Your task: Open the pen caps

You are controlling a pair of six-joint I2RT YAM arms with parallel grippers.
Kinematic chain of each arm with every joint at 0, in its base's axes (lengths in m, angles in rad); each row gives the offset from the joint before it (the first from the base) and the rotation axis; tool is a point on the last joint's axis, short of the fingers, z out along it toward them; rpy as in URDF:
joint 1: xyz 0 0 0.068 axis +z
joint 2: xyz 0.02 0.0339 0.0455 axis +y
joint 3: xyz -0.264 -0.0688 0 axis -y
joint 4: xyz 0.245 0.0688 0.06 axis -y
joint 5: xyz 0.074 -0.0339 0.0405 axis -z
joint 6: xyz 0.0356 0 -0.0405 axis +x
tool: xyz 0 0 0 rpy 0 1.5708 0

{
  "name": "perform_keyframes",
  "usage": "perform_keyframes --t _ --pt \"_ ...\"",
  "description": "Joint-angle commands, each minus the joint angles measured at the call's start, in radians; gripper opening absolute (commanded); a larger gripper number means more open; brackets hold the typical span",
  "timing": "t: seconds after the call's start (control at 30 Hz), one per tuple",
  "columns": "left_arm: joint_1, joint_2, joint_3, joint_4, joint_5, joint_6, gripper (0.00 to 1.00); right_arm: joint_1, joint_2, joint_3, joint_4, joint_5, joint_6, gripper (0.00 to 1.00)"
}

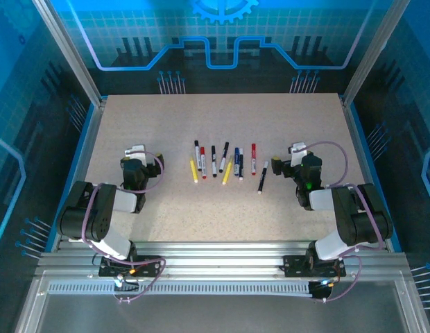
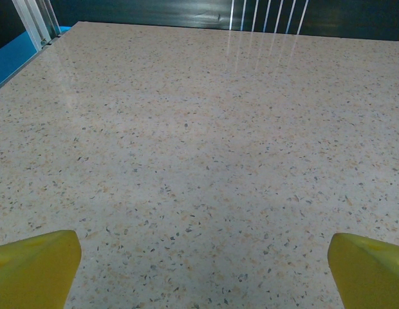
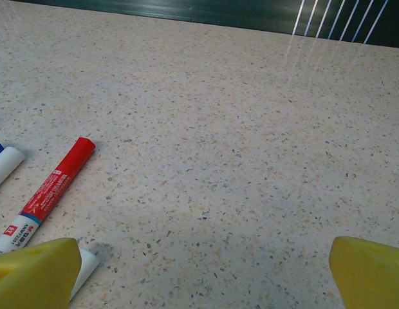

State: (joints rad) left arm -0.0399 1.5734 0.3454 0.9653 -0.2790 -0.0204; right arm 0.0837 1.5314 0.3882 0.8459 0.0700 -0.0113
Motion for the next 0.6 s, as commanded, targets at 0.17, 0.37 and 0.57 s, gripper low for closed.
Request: perform_keyframes --t 0.17,0.37,0.57 --pt "0.008 -0.019 0.019 0.000 0.016 -0.009 0.99 -0.025 0.000 0.023 0.005 -0.021 0.001 1.00" --pt "0.012 -0.021 0.018 -0.001 0.027 -0.013 0.99 -0.025 0.001 0.024 0.002 -0.021 0.000 1.00" --pt "0.013 -0.021 0.019 -0.003 0.026 -0.013 0.99 -0.022 0.000 0.024 0.004 -0.017 -0.004 1.00"
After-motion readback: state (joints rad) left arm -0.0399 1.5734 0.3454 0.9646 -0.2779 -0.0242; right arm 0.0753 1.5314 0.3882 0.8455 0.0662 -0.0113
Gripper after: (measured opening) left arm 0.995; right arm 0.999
